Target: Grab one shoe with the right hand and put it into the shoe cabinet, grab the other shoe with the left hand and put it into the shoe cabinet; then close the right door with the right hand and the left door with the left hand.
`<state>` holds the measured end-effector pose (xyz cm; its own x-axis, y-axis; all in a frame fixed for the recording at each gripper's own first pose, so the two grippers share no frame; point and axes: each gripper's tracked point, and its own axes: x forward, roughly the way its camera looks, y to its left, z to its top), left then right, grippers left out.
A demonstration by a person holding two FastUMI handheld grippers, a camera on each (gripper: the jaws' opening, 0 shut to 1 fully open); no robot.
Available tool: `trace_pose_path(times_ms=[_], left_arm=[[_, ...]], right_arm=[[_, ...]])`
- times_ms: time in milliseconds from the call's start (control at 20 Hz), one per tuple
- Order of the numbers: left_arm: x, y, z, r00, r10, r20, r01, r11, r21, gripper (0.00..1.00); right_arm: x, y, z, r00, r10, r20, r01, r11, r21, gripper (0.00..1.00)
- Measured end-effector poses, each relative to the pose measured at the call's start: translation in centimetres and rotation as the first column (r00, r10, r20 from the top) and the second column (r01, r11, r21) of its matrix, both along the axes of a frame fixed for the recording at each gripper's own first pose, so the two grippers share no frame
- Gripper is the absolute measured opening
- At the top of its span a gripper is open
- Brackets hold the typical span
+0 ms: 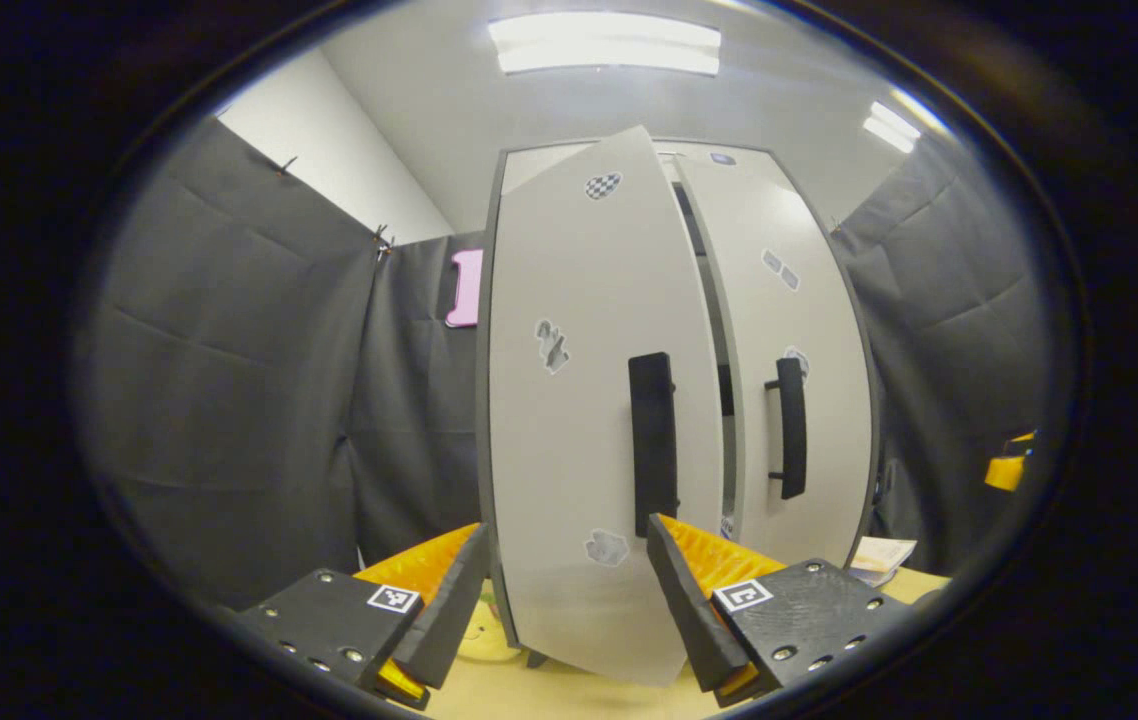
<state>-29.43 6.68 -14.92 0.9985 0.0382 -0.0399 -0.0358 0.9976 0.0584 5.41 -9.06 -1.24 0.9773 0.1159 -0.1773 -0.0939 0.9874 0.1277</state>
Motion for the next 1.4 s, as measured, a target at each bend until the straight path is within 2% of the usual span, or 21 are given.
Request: trace_pose_path(times_ms=[50,250,500,600,850,1000,1400], left_arm=[[-0.1,0.2,0.1,1.0,-0.004,-0.003,0.004,1.0,0.01,0.89],[-2.3,1.5,1.0,1.0,-0.014,0.024,0.014,1.0,0.008,0.9],[-6.0,3.9,0.7,0.999,-0.034,-0.01,0.033,0.999,-0.031,0.9],[-7.5,4.9,0.4,0.999,-0.043,-0.021,0.042,0.999,-0.031,0.9],[-11.0,7.2,-0.1,0.998,-0.051,-0.039,0.051,0.999,-0.014,0.9],[-12.0,8.2,0.0,0.998,-0.045,-0.041,0.045,0.999,-0.02,0.91],[-12.4,8.5,0.0,0.997,-0.062,-0.047,0.061,0.998,-0.018,0.9]], right_arm=[[-0.4,0.1,0.2,1.0,0.005,0.005,-0.005,1.0,0.003,0.96],[-2.1,1.3,2.1,0.999,0.005,0.038,-0.004,1.0,-0.013,0.96],[-5.5,4.3,3.7,0.998,-0.001,0.056,0.002,1.0,-0.024,0.96],[-6.8,5.9,3.9,0.998,0.009,0.066,-0.008,1.0,-0.017,0.94],[-8.7,8.5,4.9,0.996,0.008,0.085,-0.007,1.0,-0.013,0.96],[-9.6,9.3,5.3,0.995,0.007,0.095,-0.005,1.0,-0.015,0.94],[-11.0,9.3,5.3,0.995,-0.012,0.096,0.015,1.0,-0.021,0.96]])
